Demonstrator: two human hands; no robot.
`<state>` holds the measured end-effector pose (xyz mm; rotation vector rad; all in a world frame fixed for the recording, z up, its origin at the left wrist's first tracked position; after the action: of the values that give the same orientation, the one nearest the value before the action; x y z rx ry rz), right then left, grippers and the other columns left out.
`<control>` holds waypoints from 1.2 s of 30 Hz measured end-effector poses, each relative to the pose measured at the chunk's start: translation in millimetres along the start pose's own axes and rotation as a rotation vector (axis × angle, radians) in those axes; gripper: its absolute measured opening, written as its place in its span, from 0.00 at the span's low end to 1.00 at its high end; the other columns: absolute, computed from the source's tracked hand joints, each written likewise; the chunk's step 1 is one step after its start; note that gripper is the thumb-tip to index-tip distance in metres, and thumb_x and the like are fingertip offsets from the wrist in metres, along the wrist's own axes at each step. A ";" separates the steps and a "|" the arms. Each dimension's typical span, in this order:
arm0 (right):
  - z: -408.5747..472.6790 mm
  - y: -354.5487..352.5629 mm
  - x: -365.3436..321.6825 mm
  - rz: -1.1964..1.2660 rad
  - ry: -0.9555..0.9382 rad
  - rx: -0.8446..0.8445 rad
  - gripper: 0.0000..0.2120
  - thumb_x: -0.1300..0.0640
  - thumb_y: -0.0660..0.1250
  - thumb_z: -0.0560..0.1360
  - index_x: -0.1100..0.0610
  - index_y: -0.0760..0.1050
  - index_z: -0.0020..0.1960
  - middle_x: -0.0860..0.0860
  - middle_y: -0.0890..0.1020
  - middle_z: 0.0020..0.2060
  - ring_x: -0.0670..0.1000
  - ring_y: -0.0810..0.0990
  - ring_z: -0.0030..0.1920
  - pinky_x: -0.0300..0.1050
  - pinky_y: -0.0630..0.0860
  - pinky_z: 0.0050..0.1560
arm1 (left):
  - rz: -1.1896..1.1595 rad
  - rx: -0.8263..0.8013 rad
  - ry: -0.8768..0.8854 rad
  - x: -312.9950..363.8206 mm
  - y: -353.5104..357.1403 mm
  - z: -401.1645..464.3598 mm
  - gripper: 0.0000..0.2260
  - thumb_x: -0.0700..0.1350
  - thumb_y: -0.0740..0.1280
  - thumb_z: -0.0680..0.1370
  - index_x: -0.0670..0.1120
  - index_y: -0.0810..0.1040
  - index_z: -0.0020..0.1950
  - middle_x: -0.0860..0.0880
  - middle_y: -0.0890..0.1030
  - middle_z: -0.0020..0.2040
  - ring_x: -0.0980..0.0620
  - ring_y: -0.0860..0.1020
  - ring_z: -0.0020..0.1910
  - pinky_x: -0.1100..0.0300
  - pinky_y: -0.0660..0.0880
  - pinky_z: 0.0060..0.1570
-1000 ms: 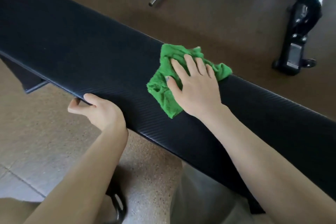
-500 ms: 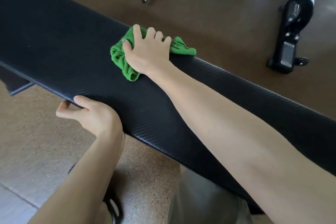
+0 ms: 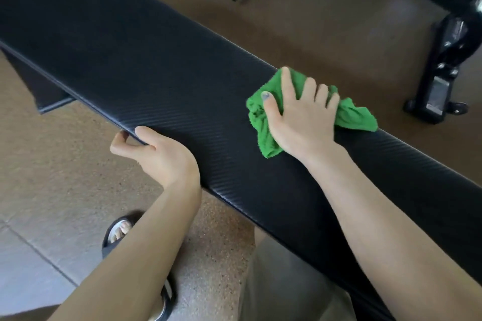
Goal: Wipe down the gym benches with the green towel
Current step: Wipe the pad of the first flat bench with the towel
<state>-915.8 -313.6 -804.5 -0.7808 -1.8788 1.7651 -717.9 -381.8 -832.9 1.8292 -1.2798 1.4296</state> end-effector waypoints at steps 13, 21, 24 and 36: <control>-97.5 4.4 -57.4 -0.061 -0.622 -0.078 0.30 0.37 0.43 0.86 0.44 0.47 0.85 0.54 0.51 0.85 0.58 0.48 0.85 0.63 0.49 0.82 | -0.076 -0.271 -0.233 10.5 -21.1 35.5 0.12 0.55 0.51 0.85 0.53 0.62 0.66 0.49 0.76 0.57 0.48 0.76 0.55 0.51 0.72 0.60; -35.0 13.2 -158.0 -0.048 -0.706 -0.029 0.29 0.38 0.43 0.85 0.42 0.50 0.85 0.57 0.54 0.84 0.64 0.52 0.83 0.69 0.51 0.80 | -0.182 -0.391 -0.428 29.6 -31.9 85.9 0.11 0.47 0.56 0.84 0.46 0.77 0.52 0.46 0.84 0.50 0.48 0.82 0.50 0.51 0.81 0.53; 2.1 12.1 -220.3 -0.013 -0.706 -0.039 0.27 0.38 0.43 0.86 0.39 0.50 0.84 0.56 0.53 0.85 0.63 0.50 0.84 0.70 0.47 0.80 | -0.263 -0.337 -0.470 31.6 -42.7 99.2 0.13 0.51 0.55 0.86 0.45 0.74 0.51 0.44 0.83 0.53 0.47 0.82 0.51 0.47 0.81 0.60; -84.4 10.3 -129.0 -0.172 -0.791 -0.050 0.29 0.44 0.49 0.87 0.43 0.44 0.85 0.56 0.51 0.85 0.62 0.51 0.84 0.67 0.55 0.79 | -0.142 -0.408 -0.390 51.7 -48.2 140.7 0.20 0.55 0.54 0.87 0.50 0.66 0.77 0.45 0.84 0.55 0.47 0.85 0.55 0.48 0.77 0.65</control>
<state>-763.2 -336.8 -800.0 0.1192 -2.3712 2.0903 -608.2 -494.3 -824.0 1.9129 -1.4592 0.6885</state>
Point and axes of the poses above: each hand's wrist, its own z-axis towards the middle knuckle, its own y-axis out of the palm, x = y × z, the point moved 2 cm from there along z, towards the middle knuckle
